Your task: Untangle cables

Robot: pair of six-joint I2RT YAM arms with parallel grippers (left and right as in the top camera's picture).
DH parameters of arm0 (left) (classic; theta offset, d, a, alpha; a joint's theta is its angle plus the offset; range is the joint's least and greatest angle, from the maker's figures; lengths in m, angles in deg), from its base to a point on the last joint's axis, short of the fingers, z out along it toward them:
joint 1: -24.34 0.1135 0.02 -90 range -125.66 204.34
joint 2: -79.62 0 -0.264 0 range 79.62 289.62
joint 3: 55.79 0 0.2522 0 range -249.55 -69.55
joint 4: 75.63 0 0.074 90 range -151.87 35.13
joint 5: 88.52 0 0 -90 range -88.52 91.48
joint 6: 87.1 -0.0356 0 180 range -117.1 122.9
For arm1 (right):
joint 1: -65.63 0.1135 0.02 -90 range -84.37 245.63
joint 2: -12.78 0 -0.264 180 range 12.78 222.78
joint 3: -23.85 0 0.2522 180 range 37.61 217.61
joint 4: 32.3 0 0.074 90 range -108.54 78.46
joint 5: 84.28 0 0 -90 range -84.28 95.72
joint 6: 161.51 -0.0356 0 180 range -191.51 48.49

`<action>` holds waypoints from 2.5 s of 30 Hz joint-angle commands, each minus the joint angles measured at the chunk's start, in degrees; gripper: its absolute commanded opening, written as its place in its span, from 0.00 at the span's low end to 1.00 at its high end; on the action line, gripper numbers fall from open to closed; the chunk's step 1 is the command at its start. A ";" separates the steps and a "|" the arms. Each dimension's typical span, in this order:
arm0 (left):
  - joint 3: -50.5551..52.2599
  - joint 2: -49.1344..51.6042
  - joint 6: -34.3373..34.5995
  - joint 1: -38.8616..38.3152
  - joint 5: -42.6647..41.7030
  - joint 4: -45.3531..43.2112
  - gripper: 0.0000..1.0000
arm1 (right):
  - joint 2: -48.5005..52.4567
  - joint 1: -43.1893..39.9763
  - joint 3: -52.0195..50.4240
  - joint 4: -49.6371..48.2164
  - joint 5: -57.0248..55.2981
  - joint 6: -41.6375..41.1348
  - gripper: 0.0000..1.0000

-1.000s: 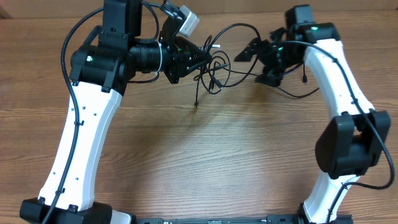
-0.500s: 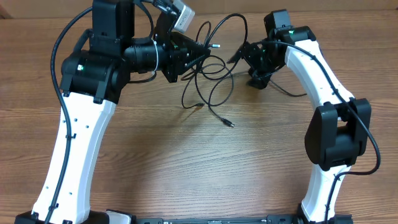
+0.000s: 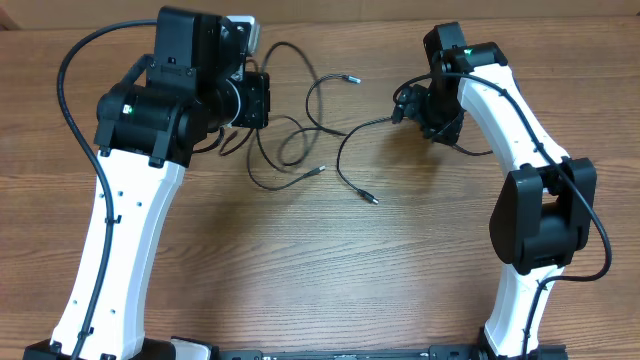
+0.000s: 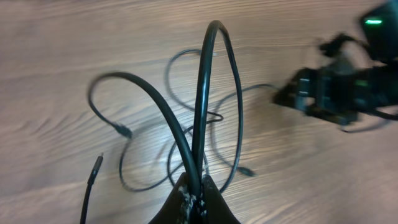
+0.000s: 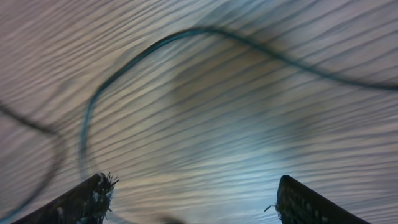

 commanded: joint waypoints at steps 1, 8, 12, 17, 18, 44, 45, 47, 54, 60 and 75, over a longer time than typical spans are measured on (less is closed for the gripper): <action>-1.20 1.84 4.02 -0.09 4.57 1.01 0.04 | 0.20 0.24 0.79 -0.81 -7.82 2.19 0.83; -1.16 4.74 3.67 -1.60 1.42 2.05 0.04 | 0.28 -0.28 0.11 -8.81 -7.80 -3.52 0.85; -1.16 5.97 3.69 -3.61 1.42 2.16 0.04 | 0.35 -0.17 -0.39 -15.45 -7.61 14.64 0.90; -1.16 6.14 3.69 -5.22 1.75 2.21 0.04 | 0.37 -0.74 -1.18 -13.84 -7.63 47.63 0.99; -1.16 6.14 3.69 -5.27 1.86 2.23 0.04 | 0.37 -1.07 -1.64 -13.11 -7.58 51.87 1.00; -1.16 6.14 3.74 -5.29 1.66 3.69 0.04 | 2.14 -8.44 -16.20 -22.38 0.98 62.36 0.73; -1.16 6.14 3.72 -5.29 1.66 3.74 0.04 | 2.14 -8.44 -16.20 -21.88 0.98 60.28 0.67; -1.16 6.14 3.72 -5.29 1.64 3.80 0.04 | 2.14 -8.44 -16.20 -20.41 0.98 55.23 0.60; -1.16 6.14 3.72 -5.29 1.64 3.98 0.04 | 2.14 -8.44 -16.20 -14.43 0.98 50.51 0.36; -1.16 6.14 3.72 -5.29 1.64 4.04 0.04 | 2.14 -8.44 -16.20 -10.69 1.01 50.40 0.06; -1.16 6.14 3.93 -5.29 1.62 4.55 0.04 | 0.26 -16.28 -7.19 -2.19 -8.33 26.67 0.04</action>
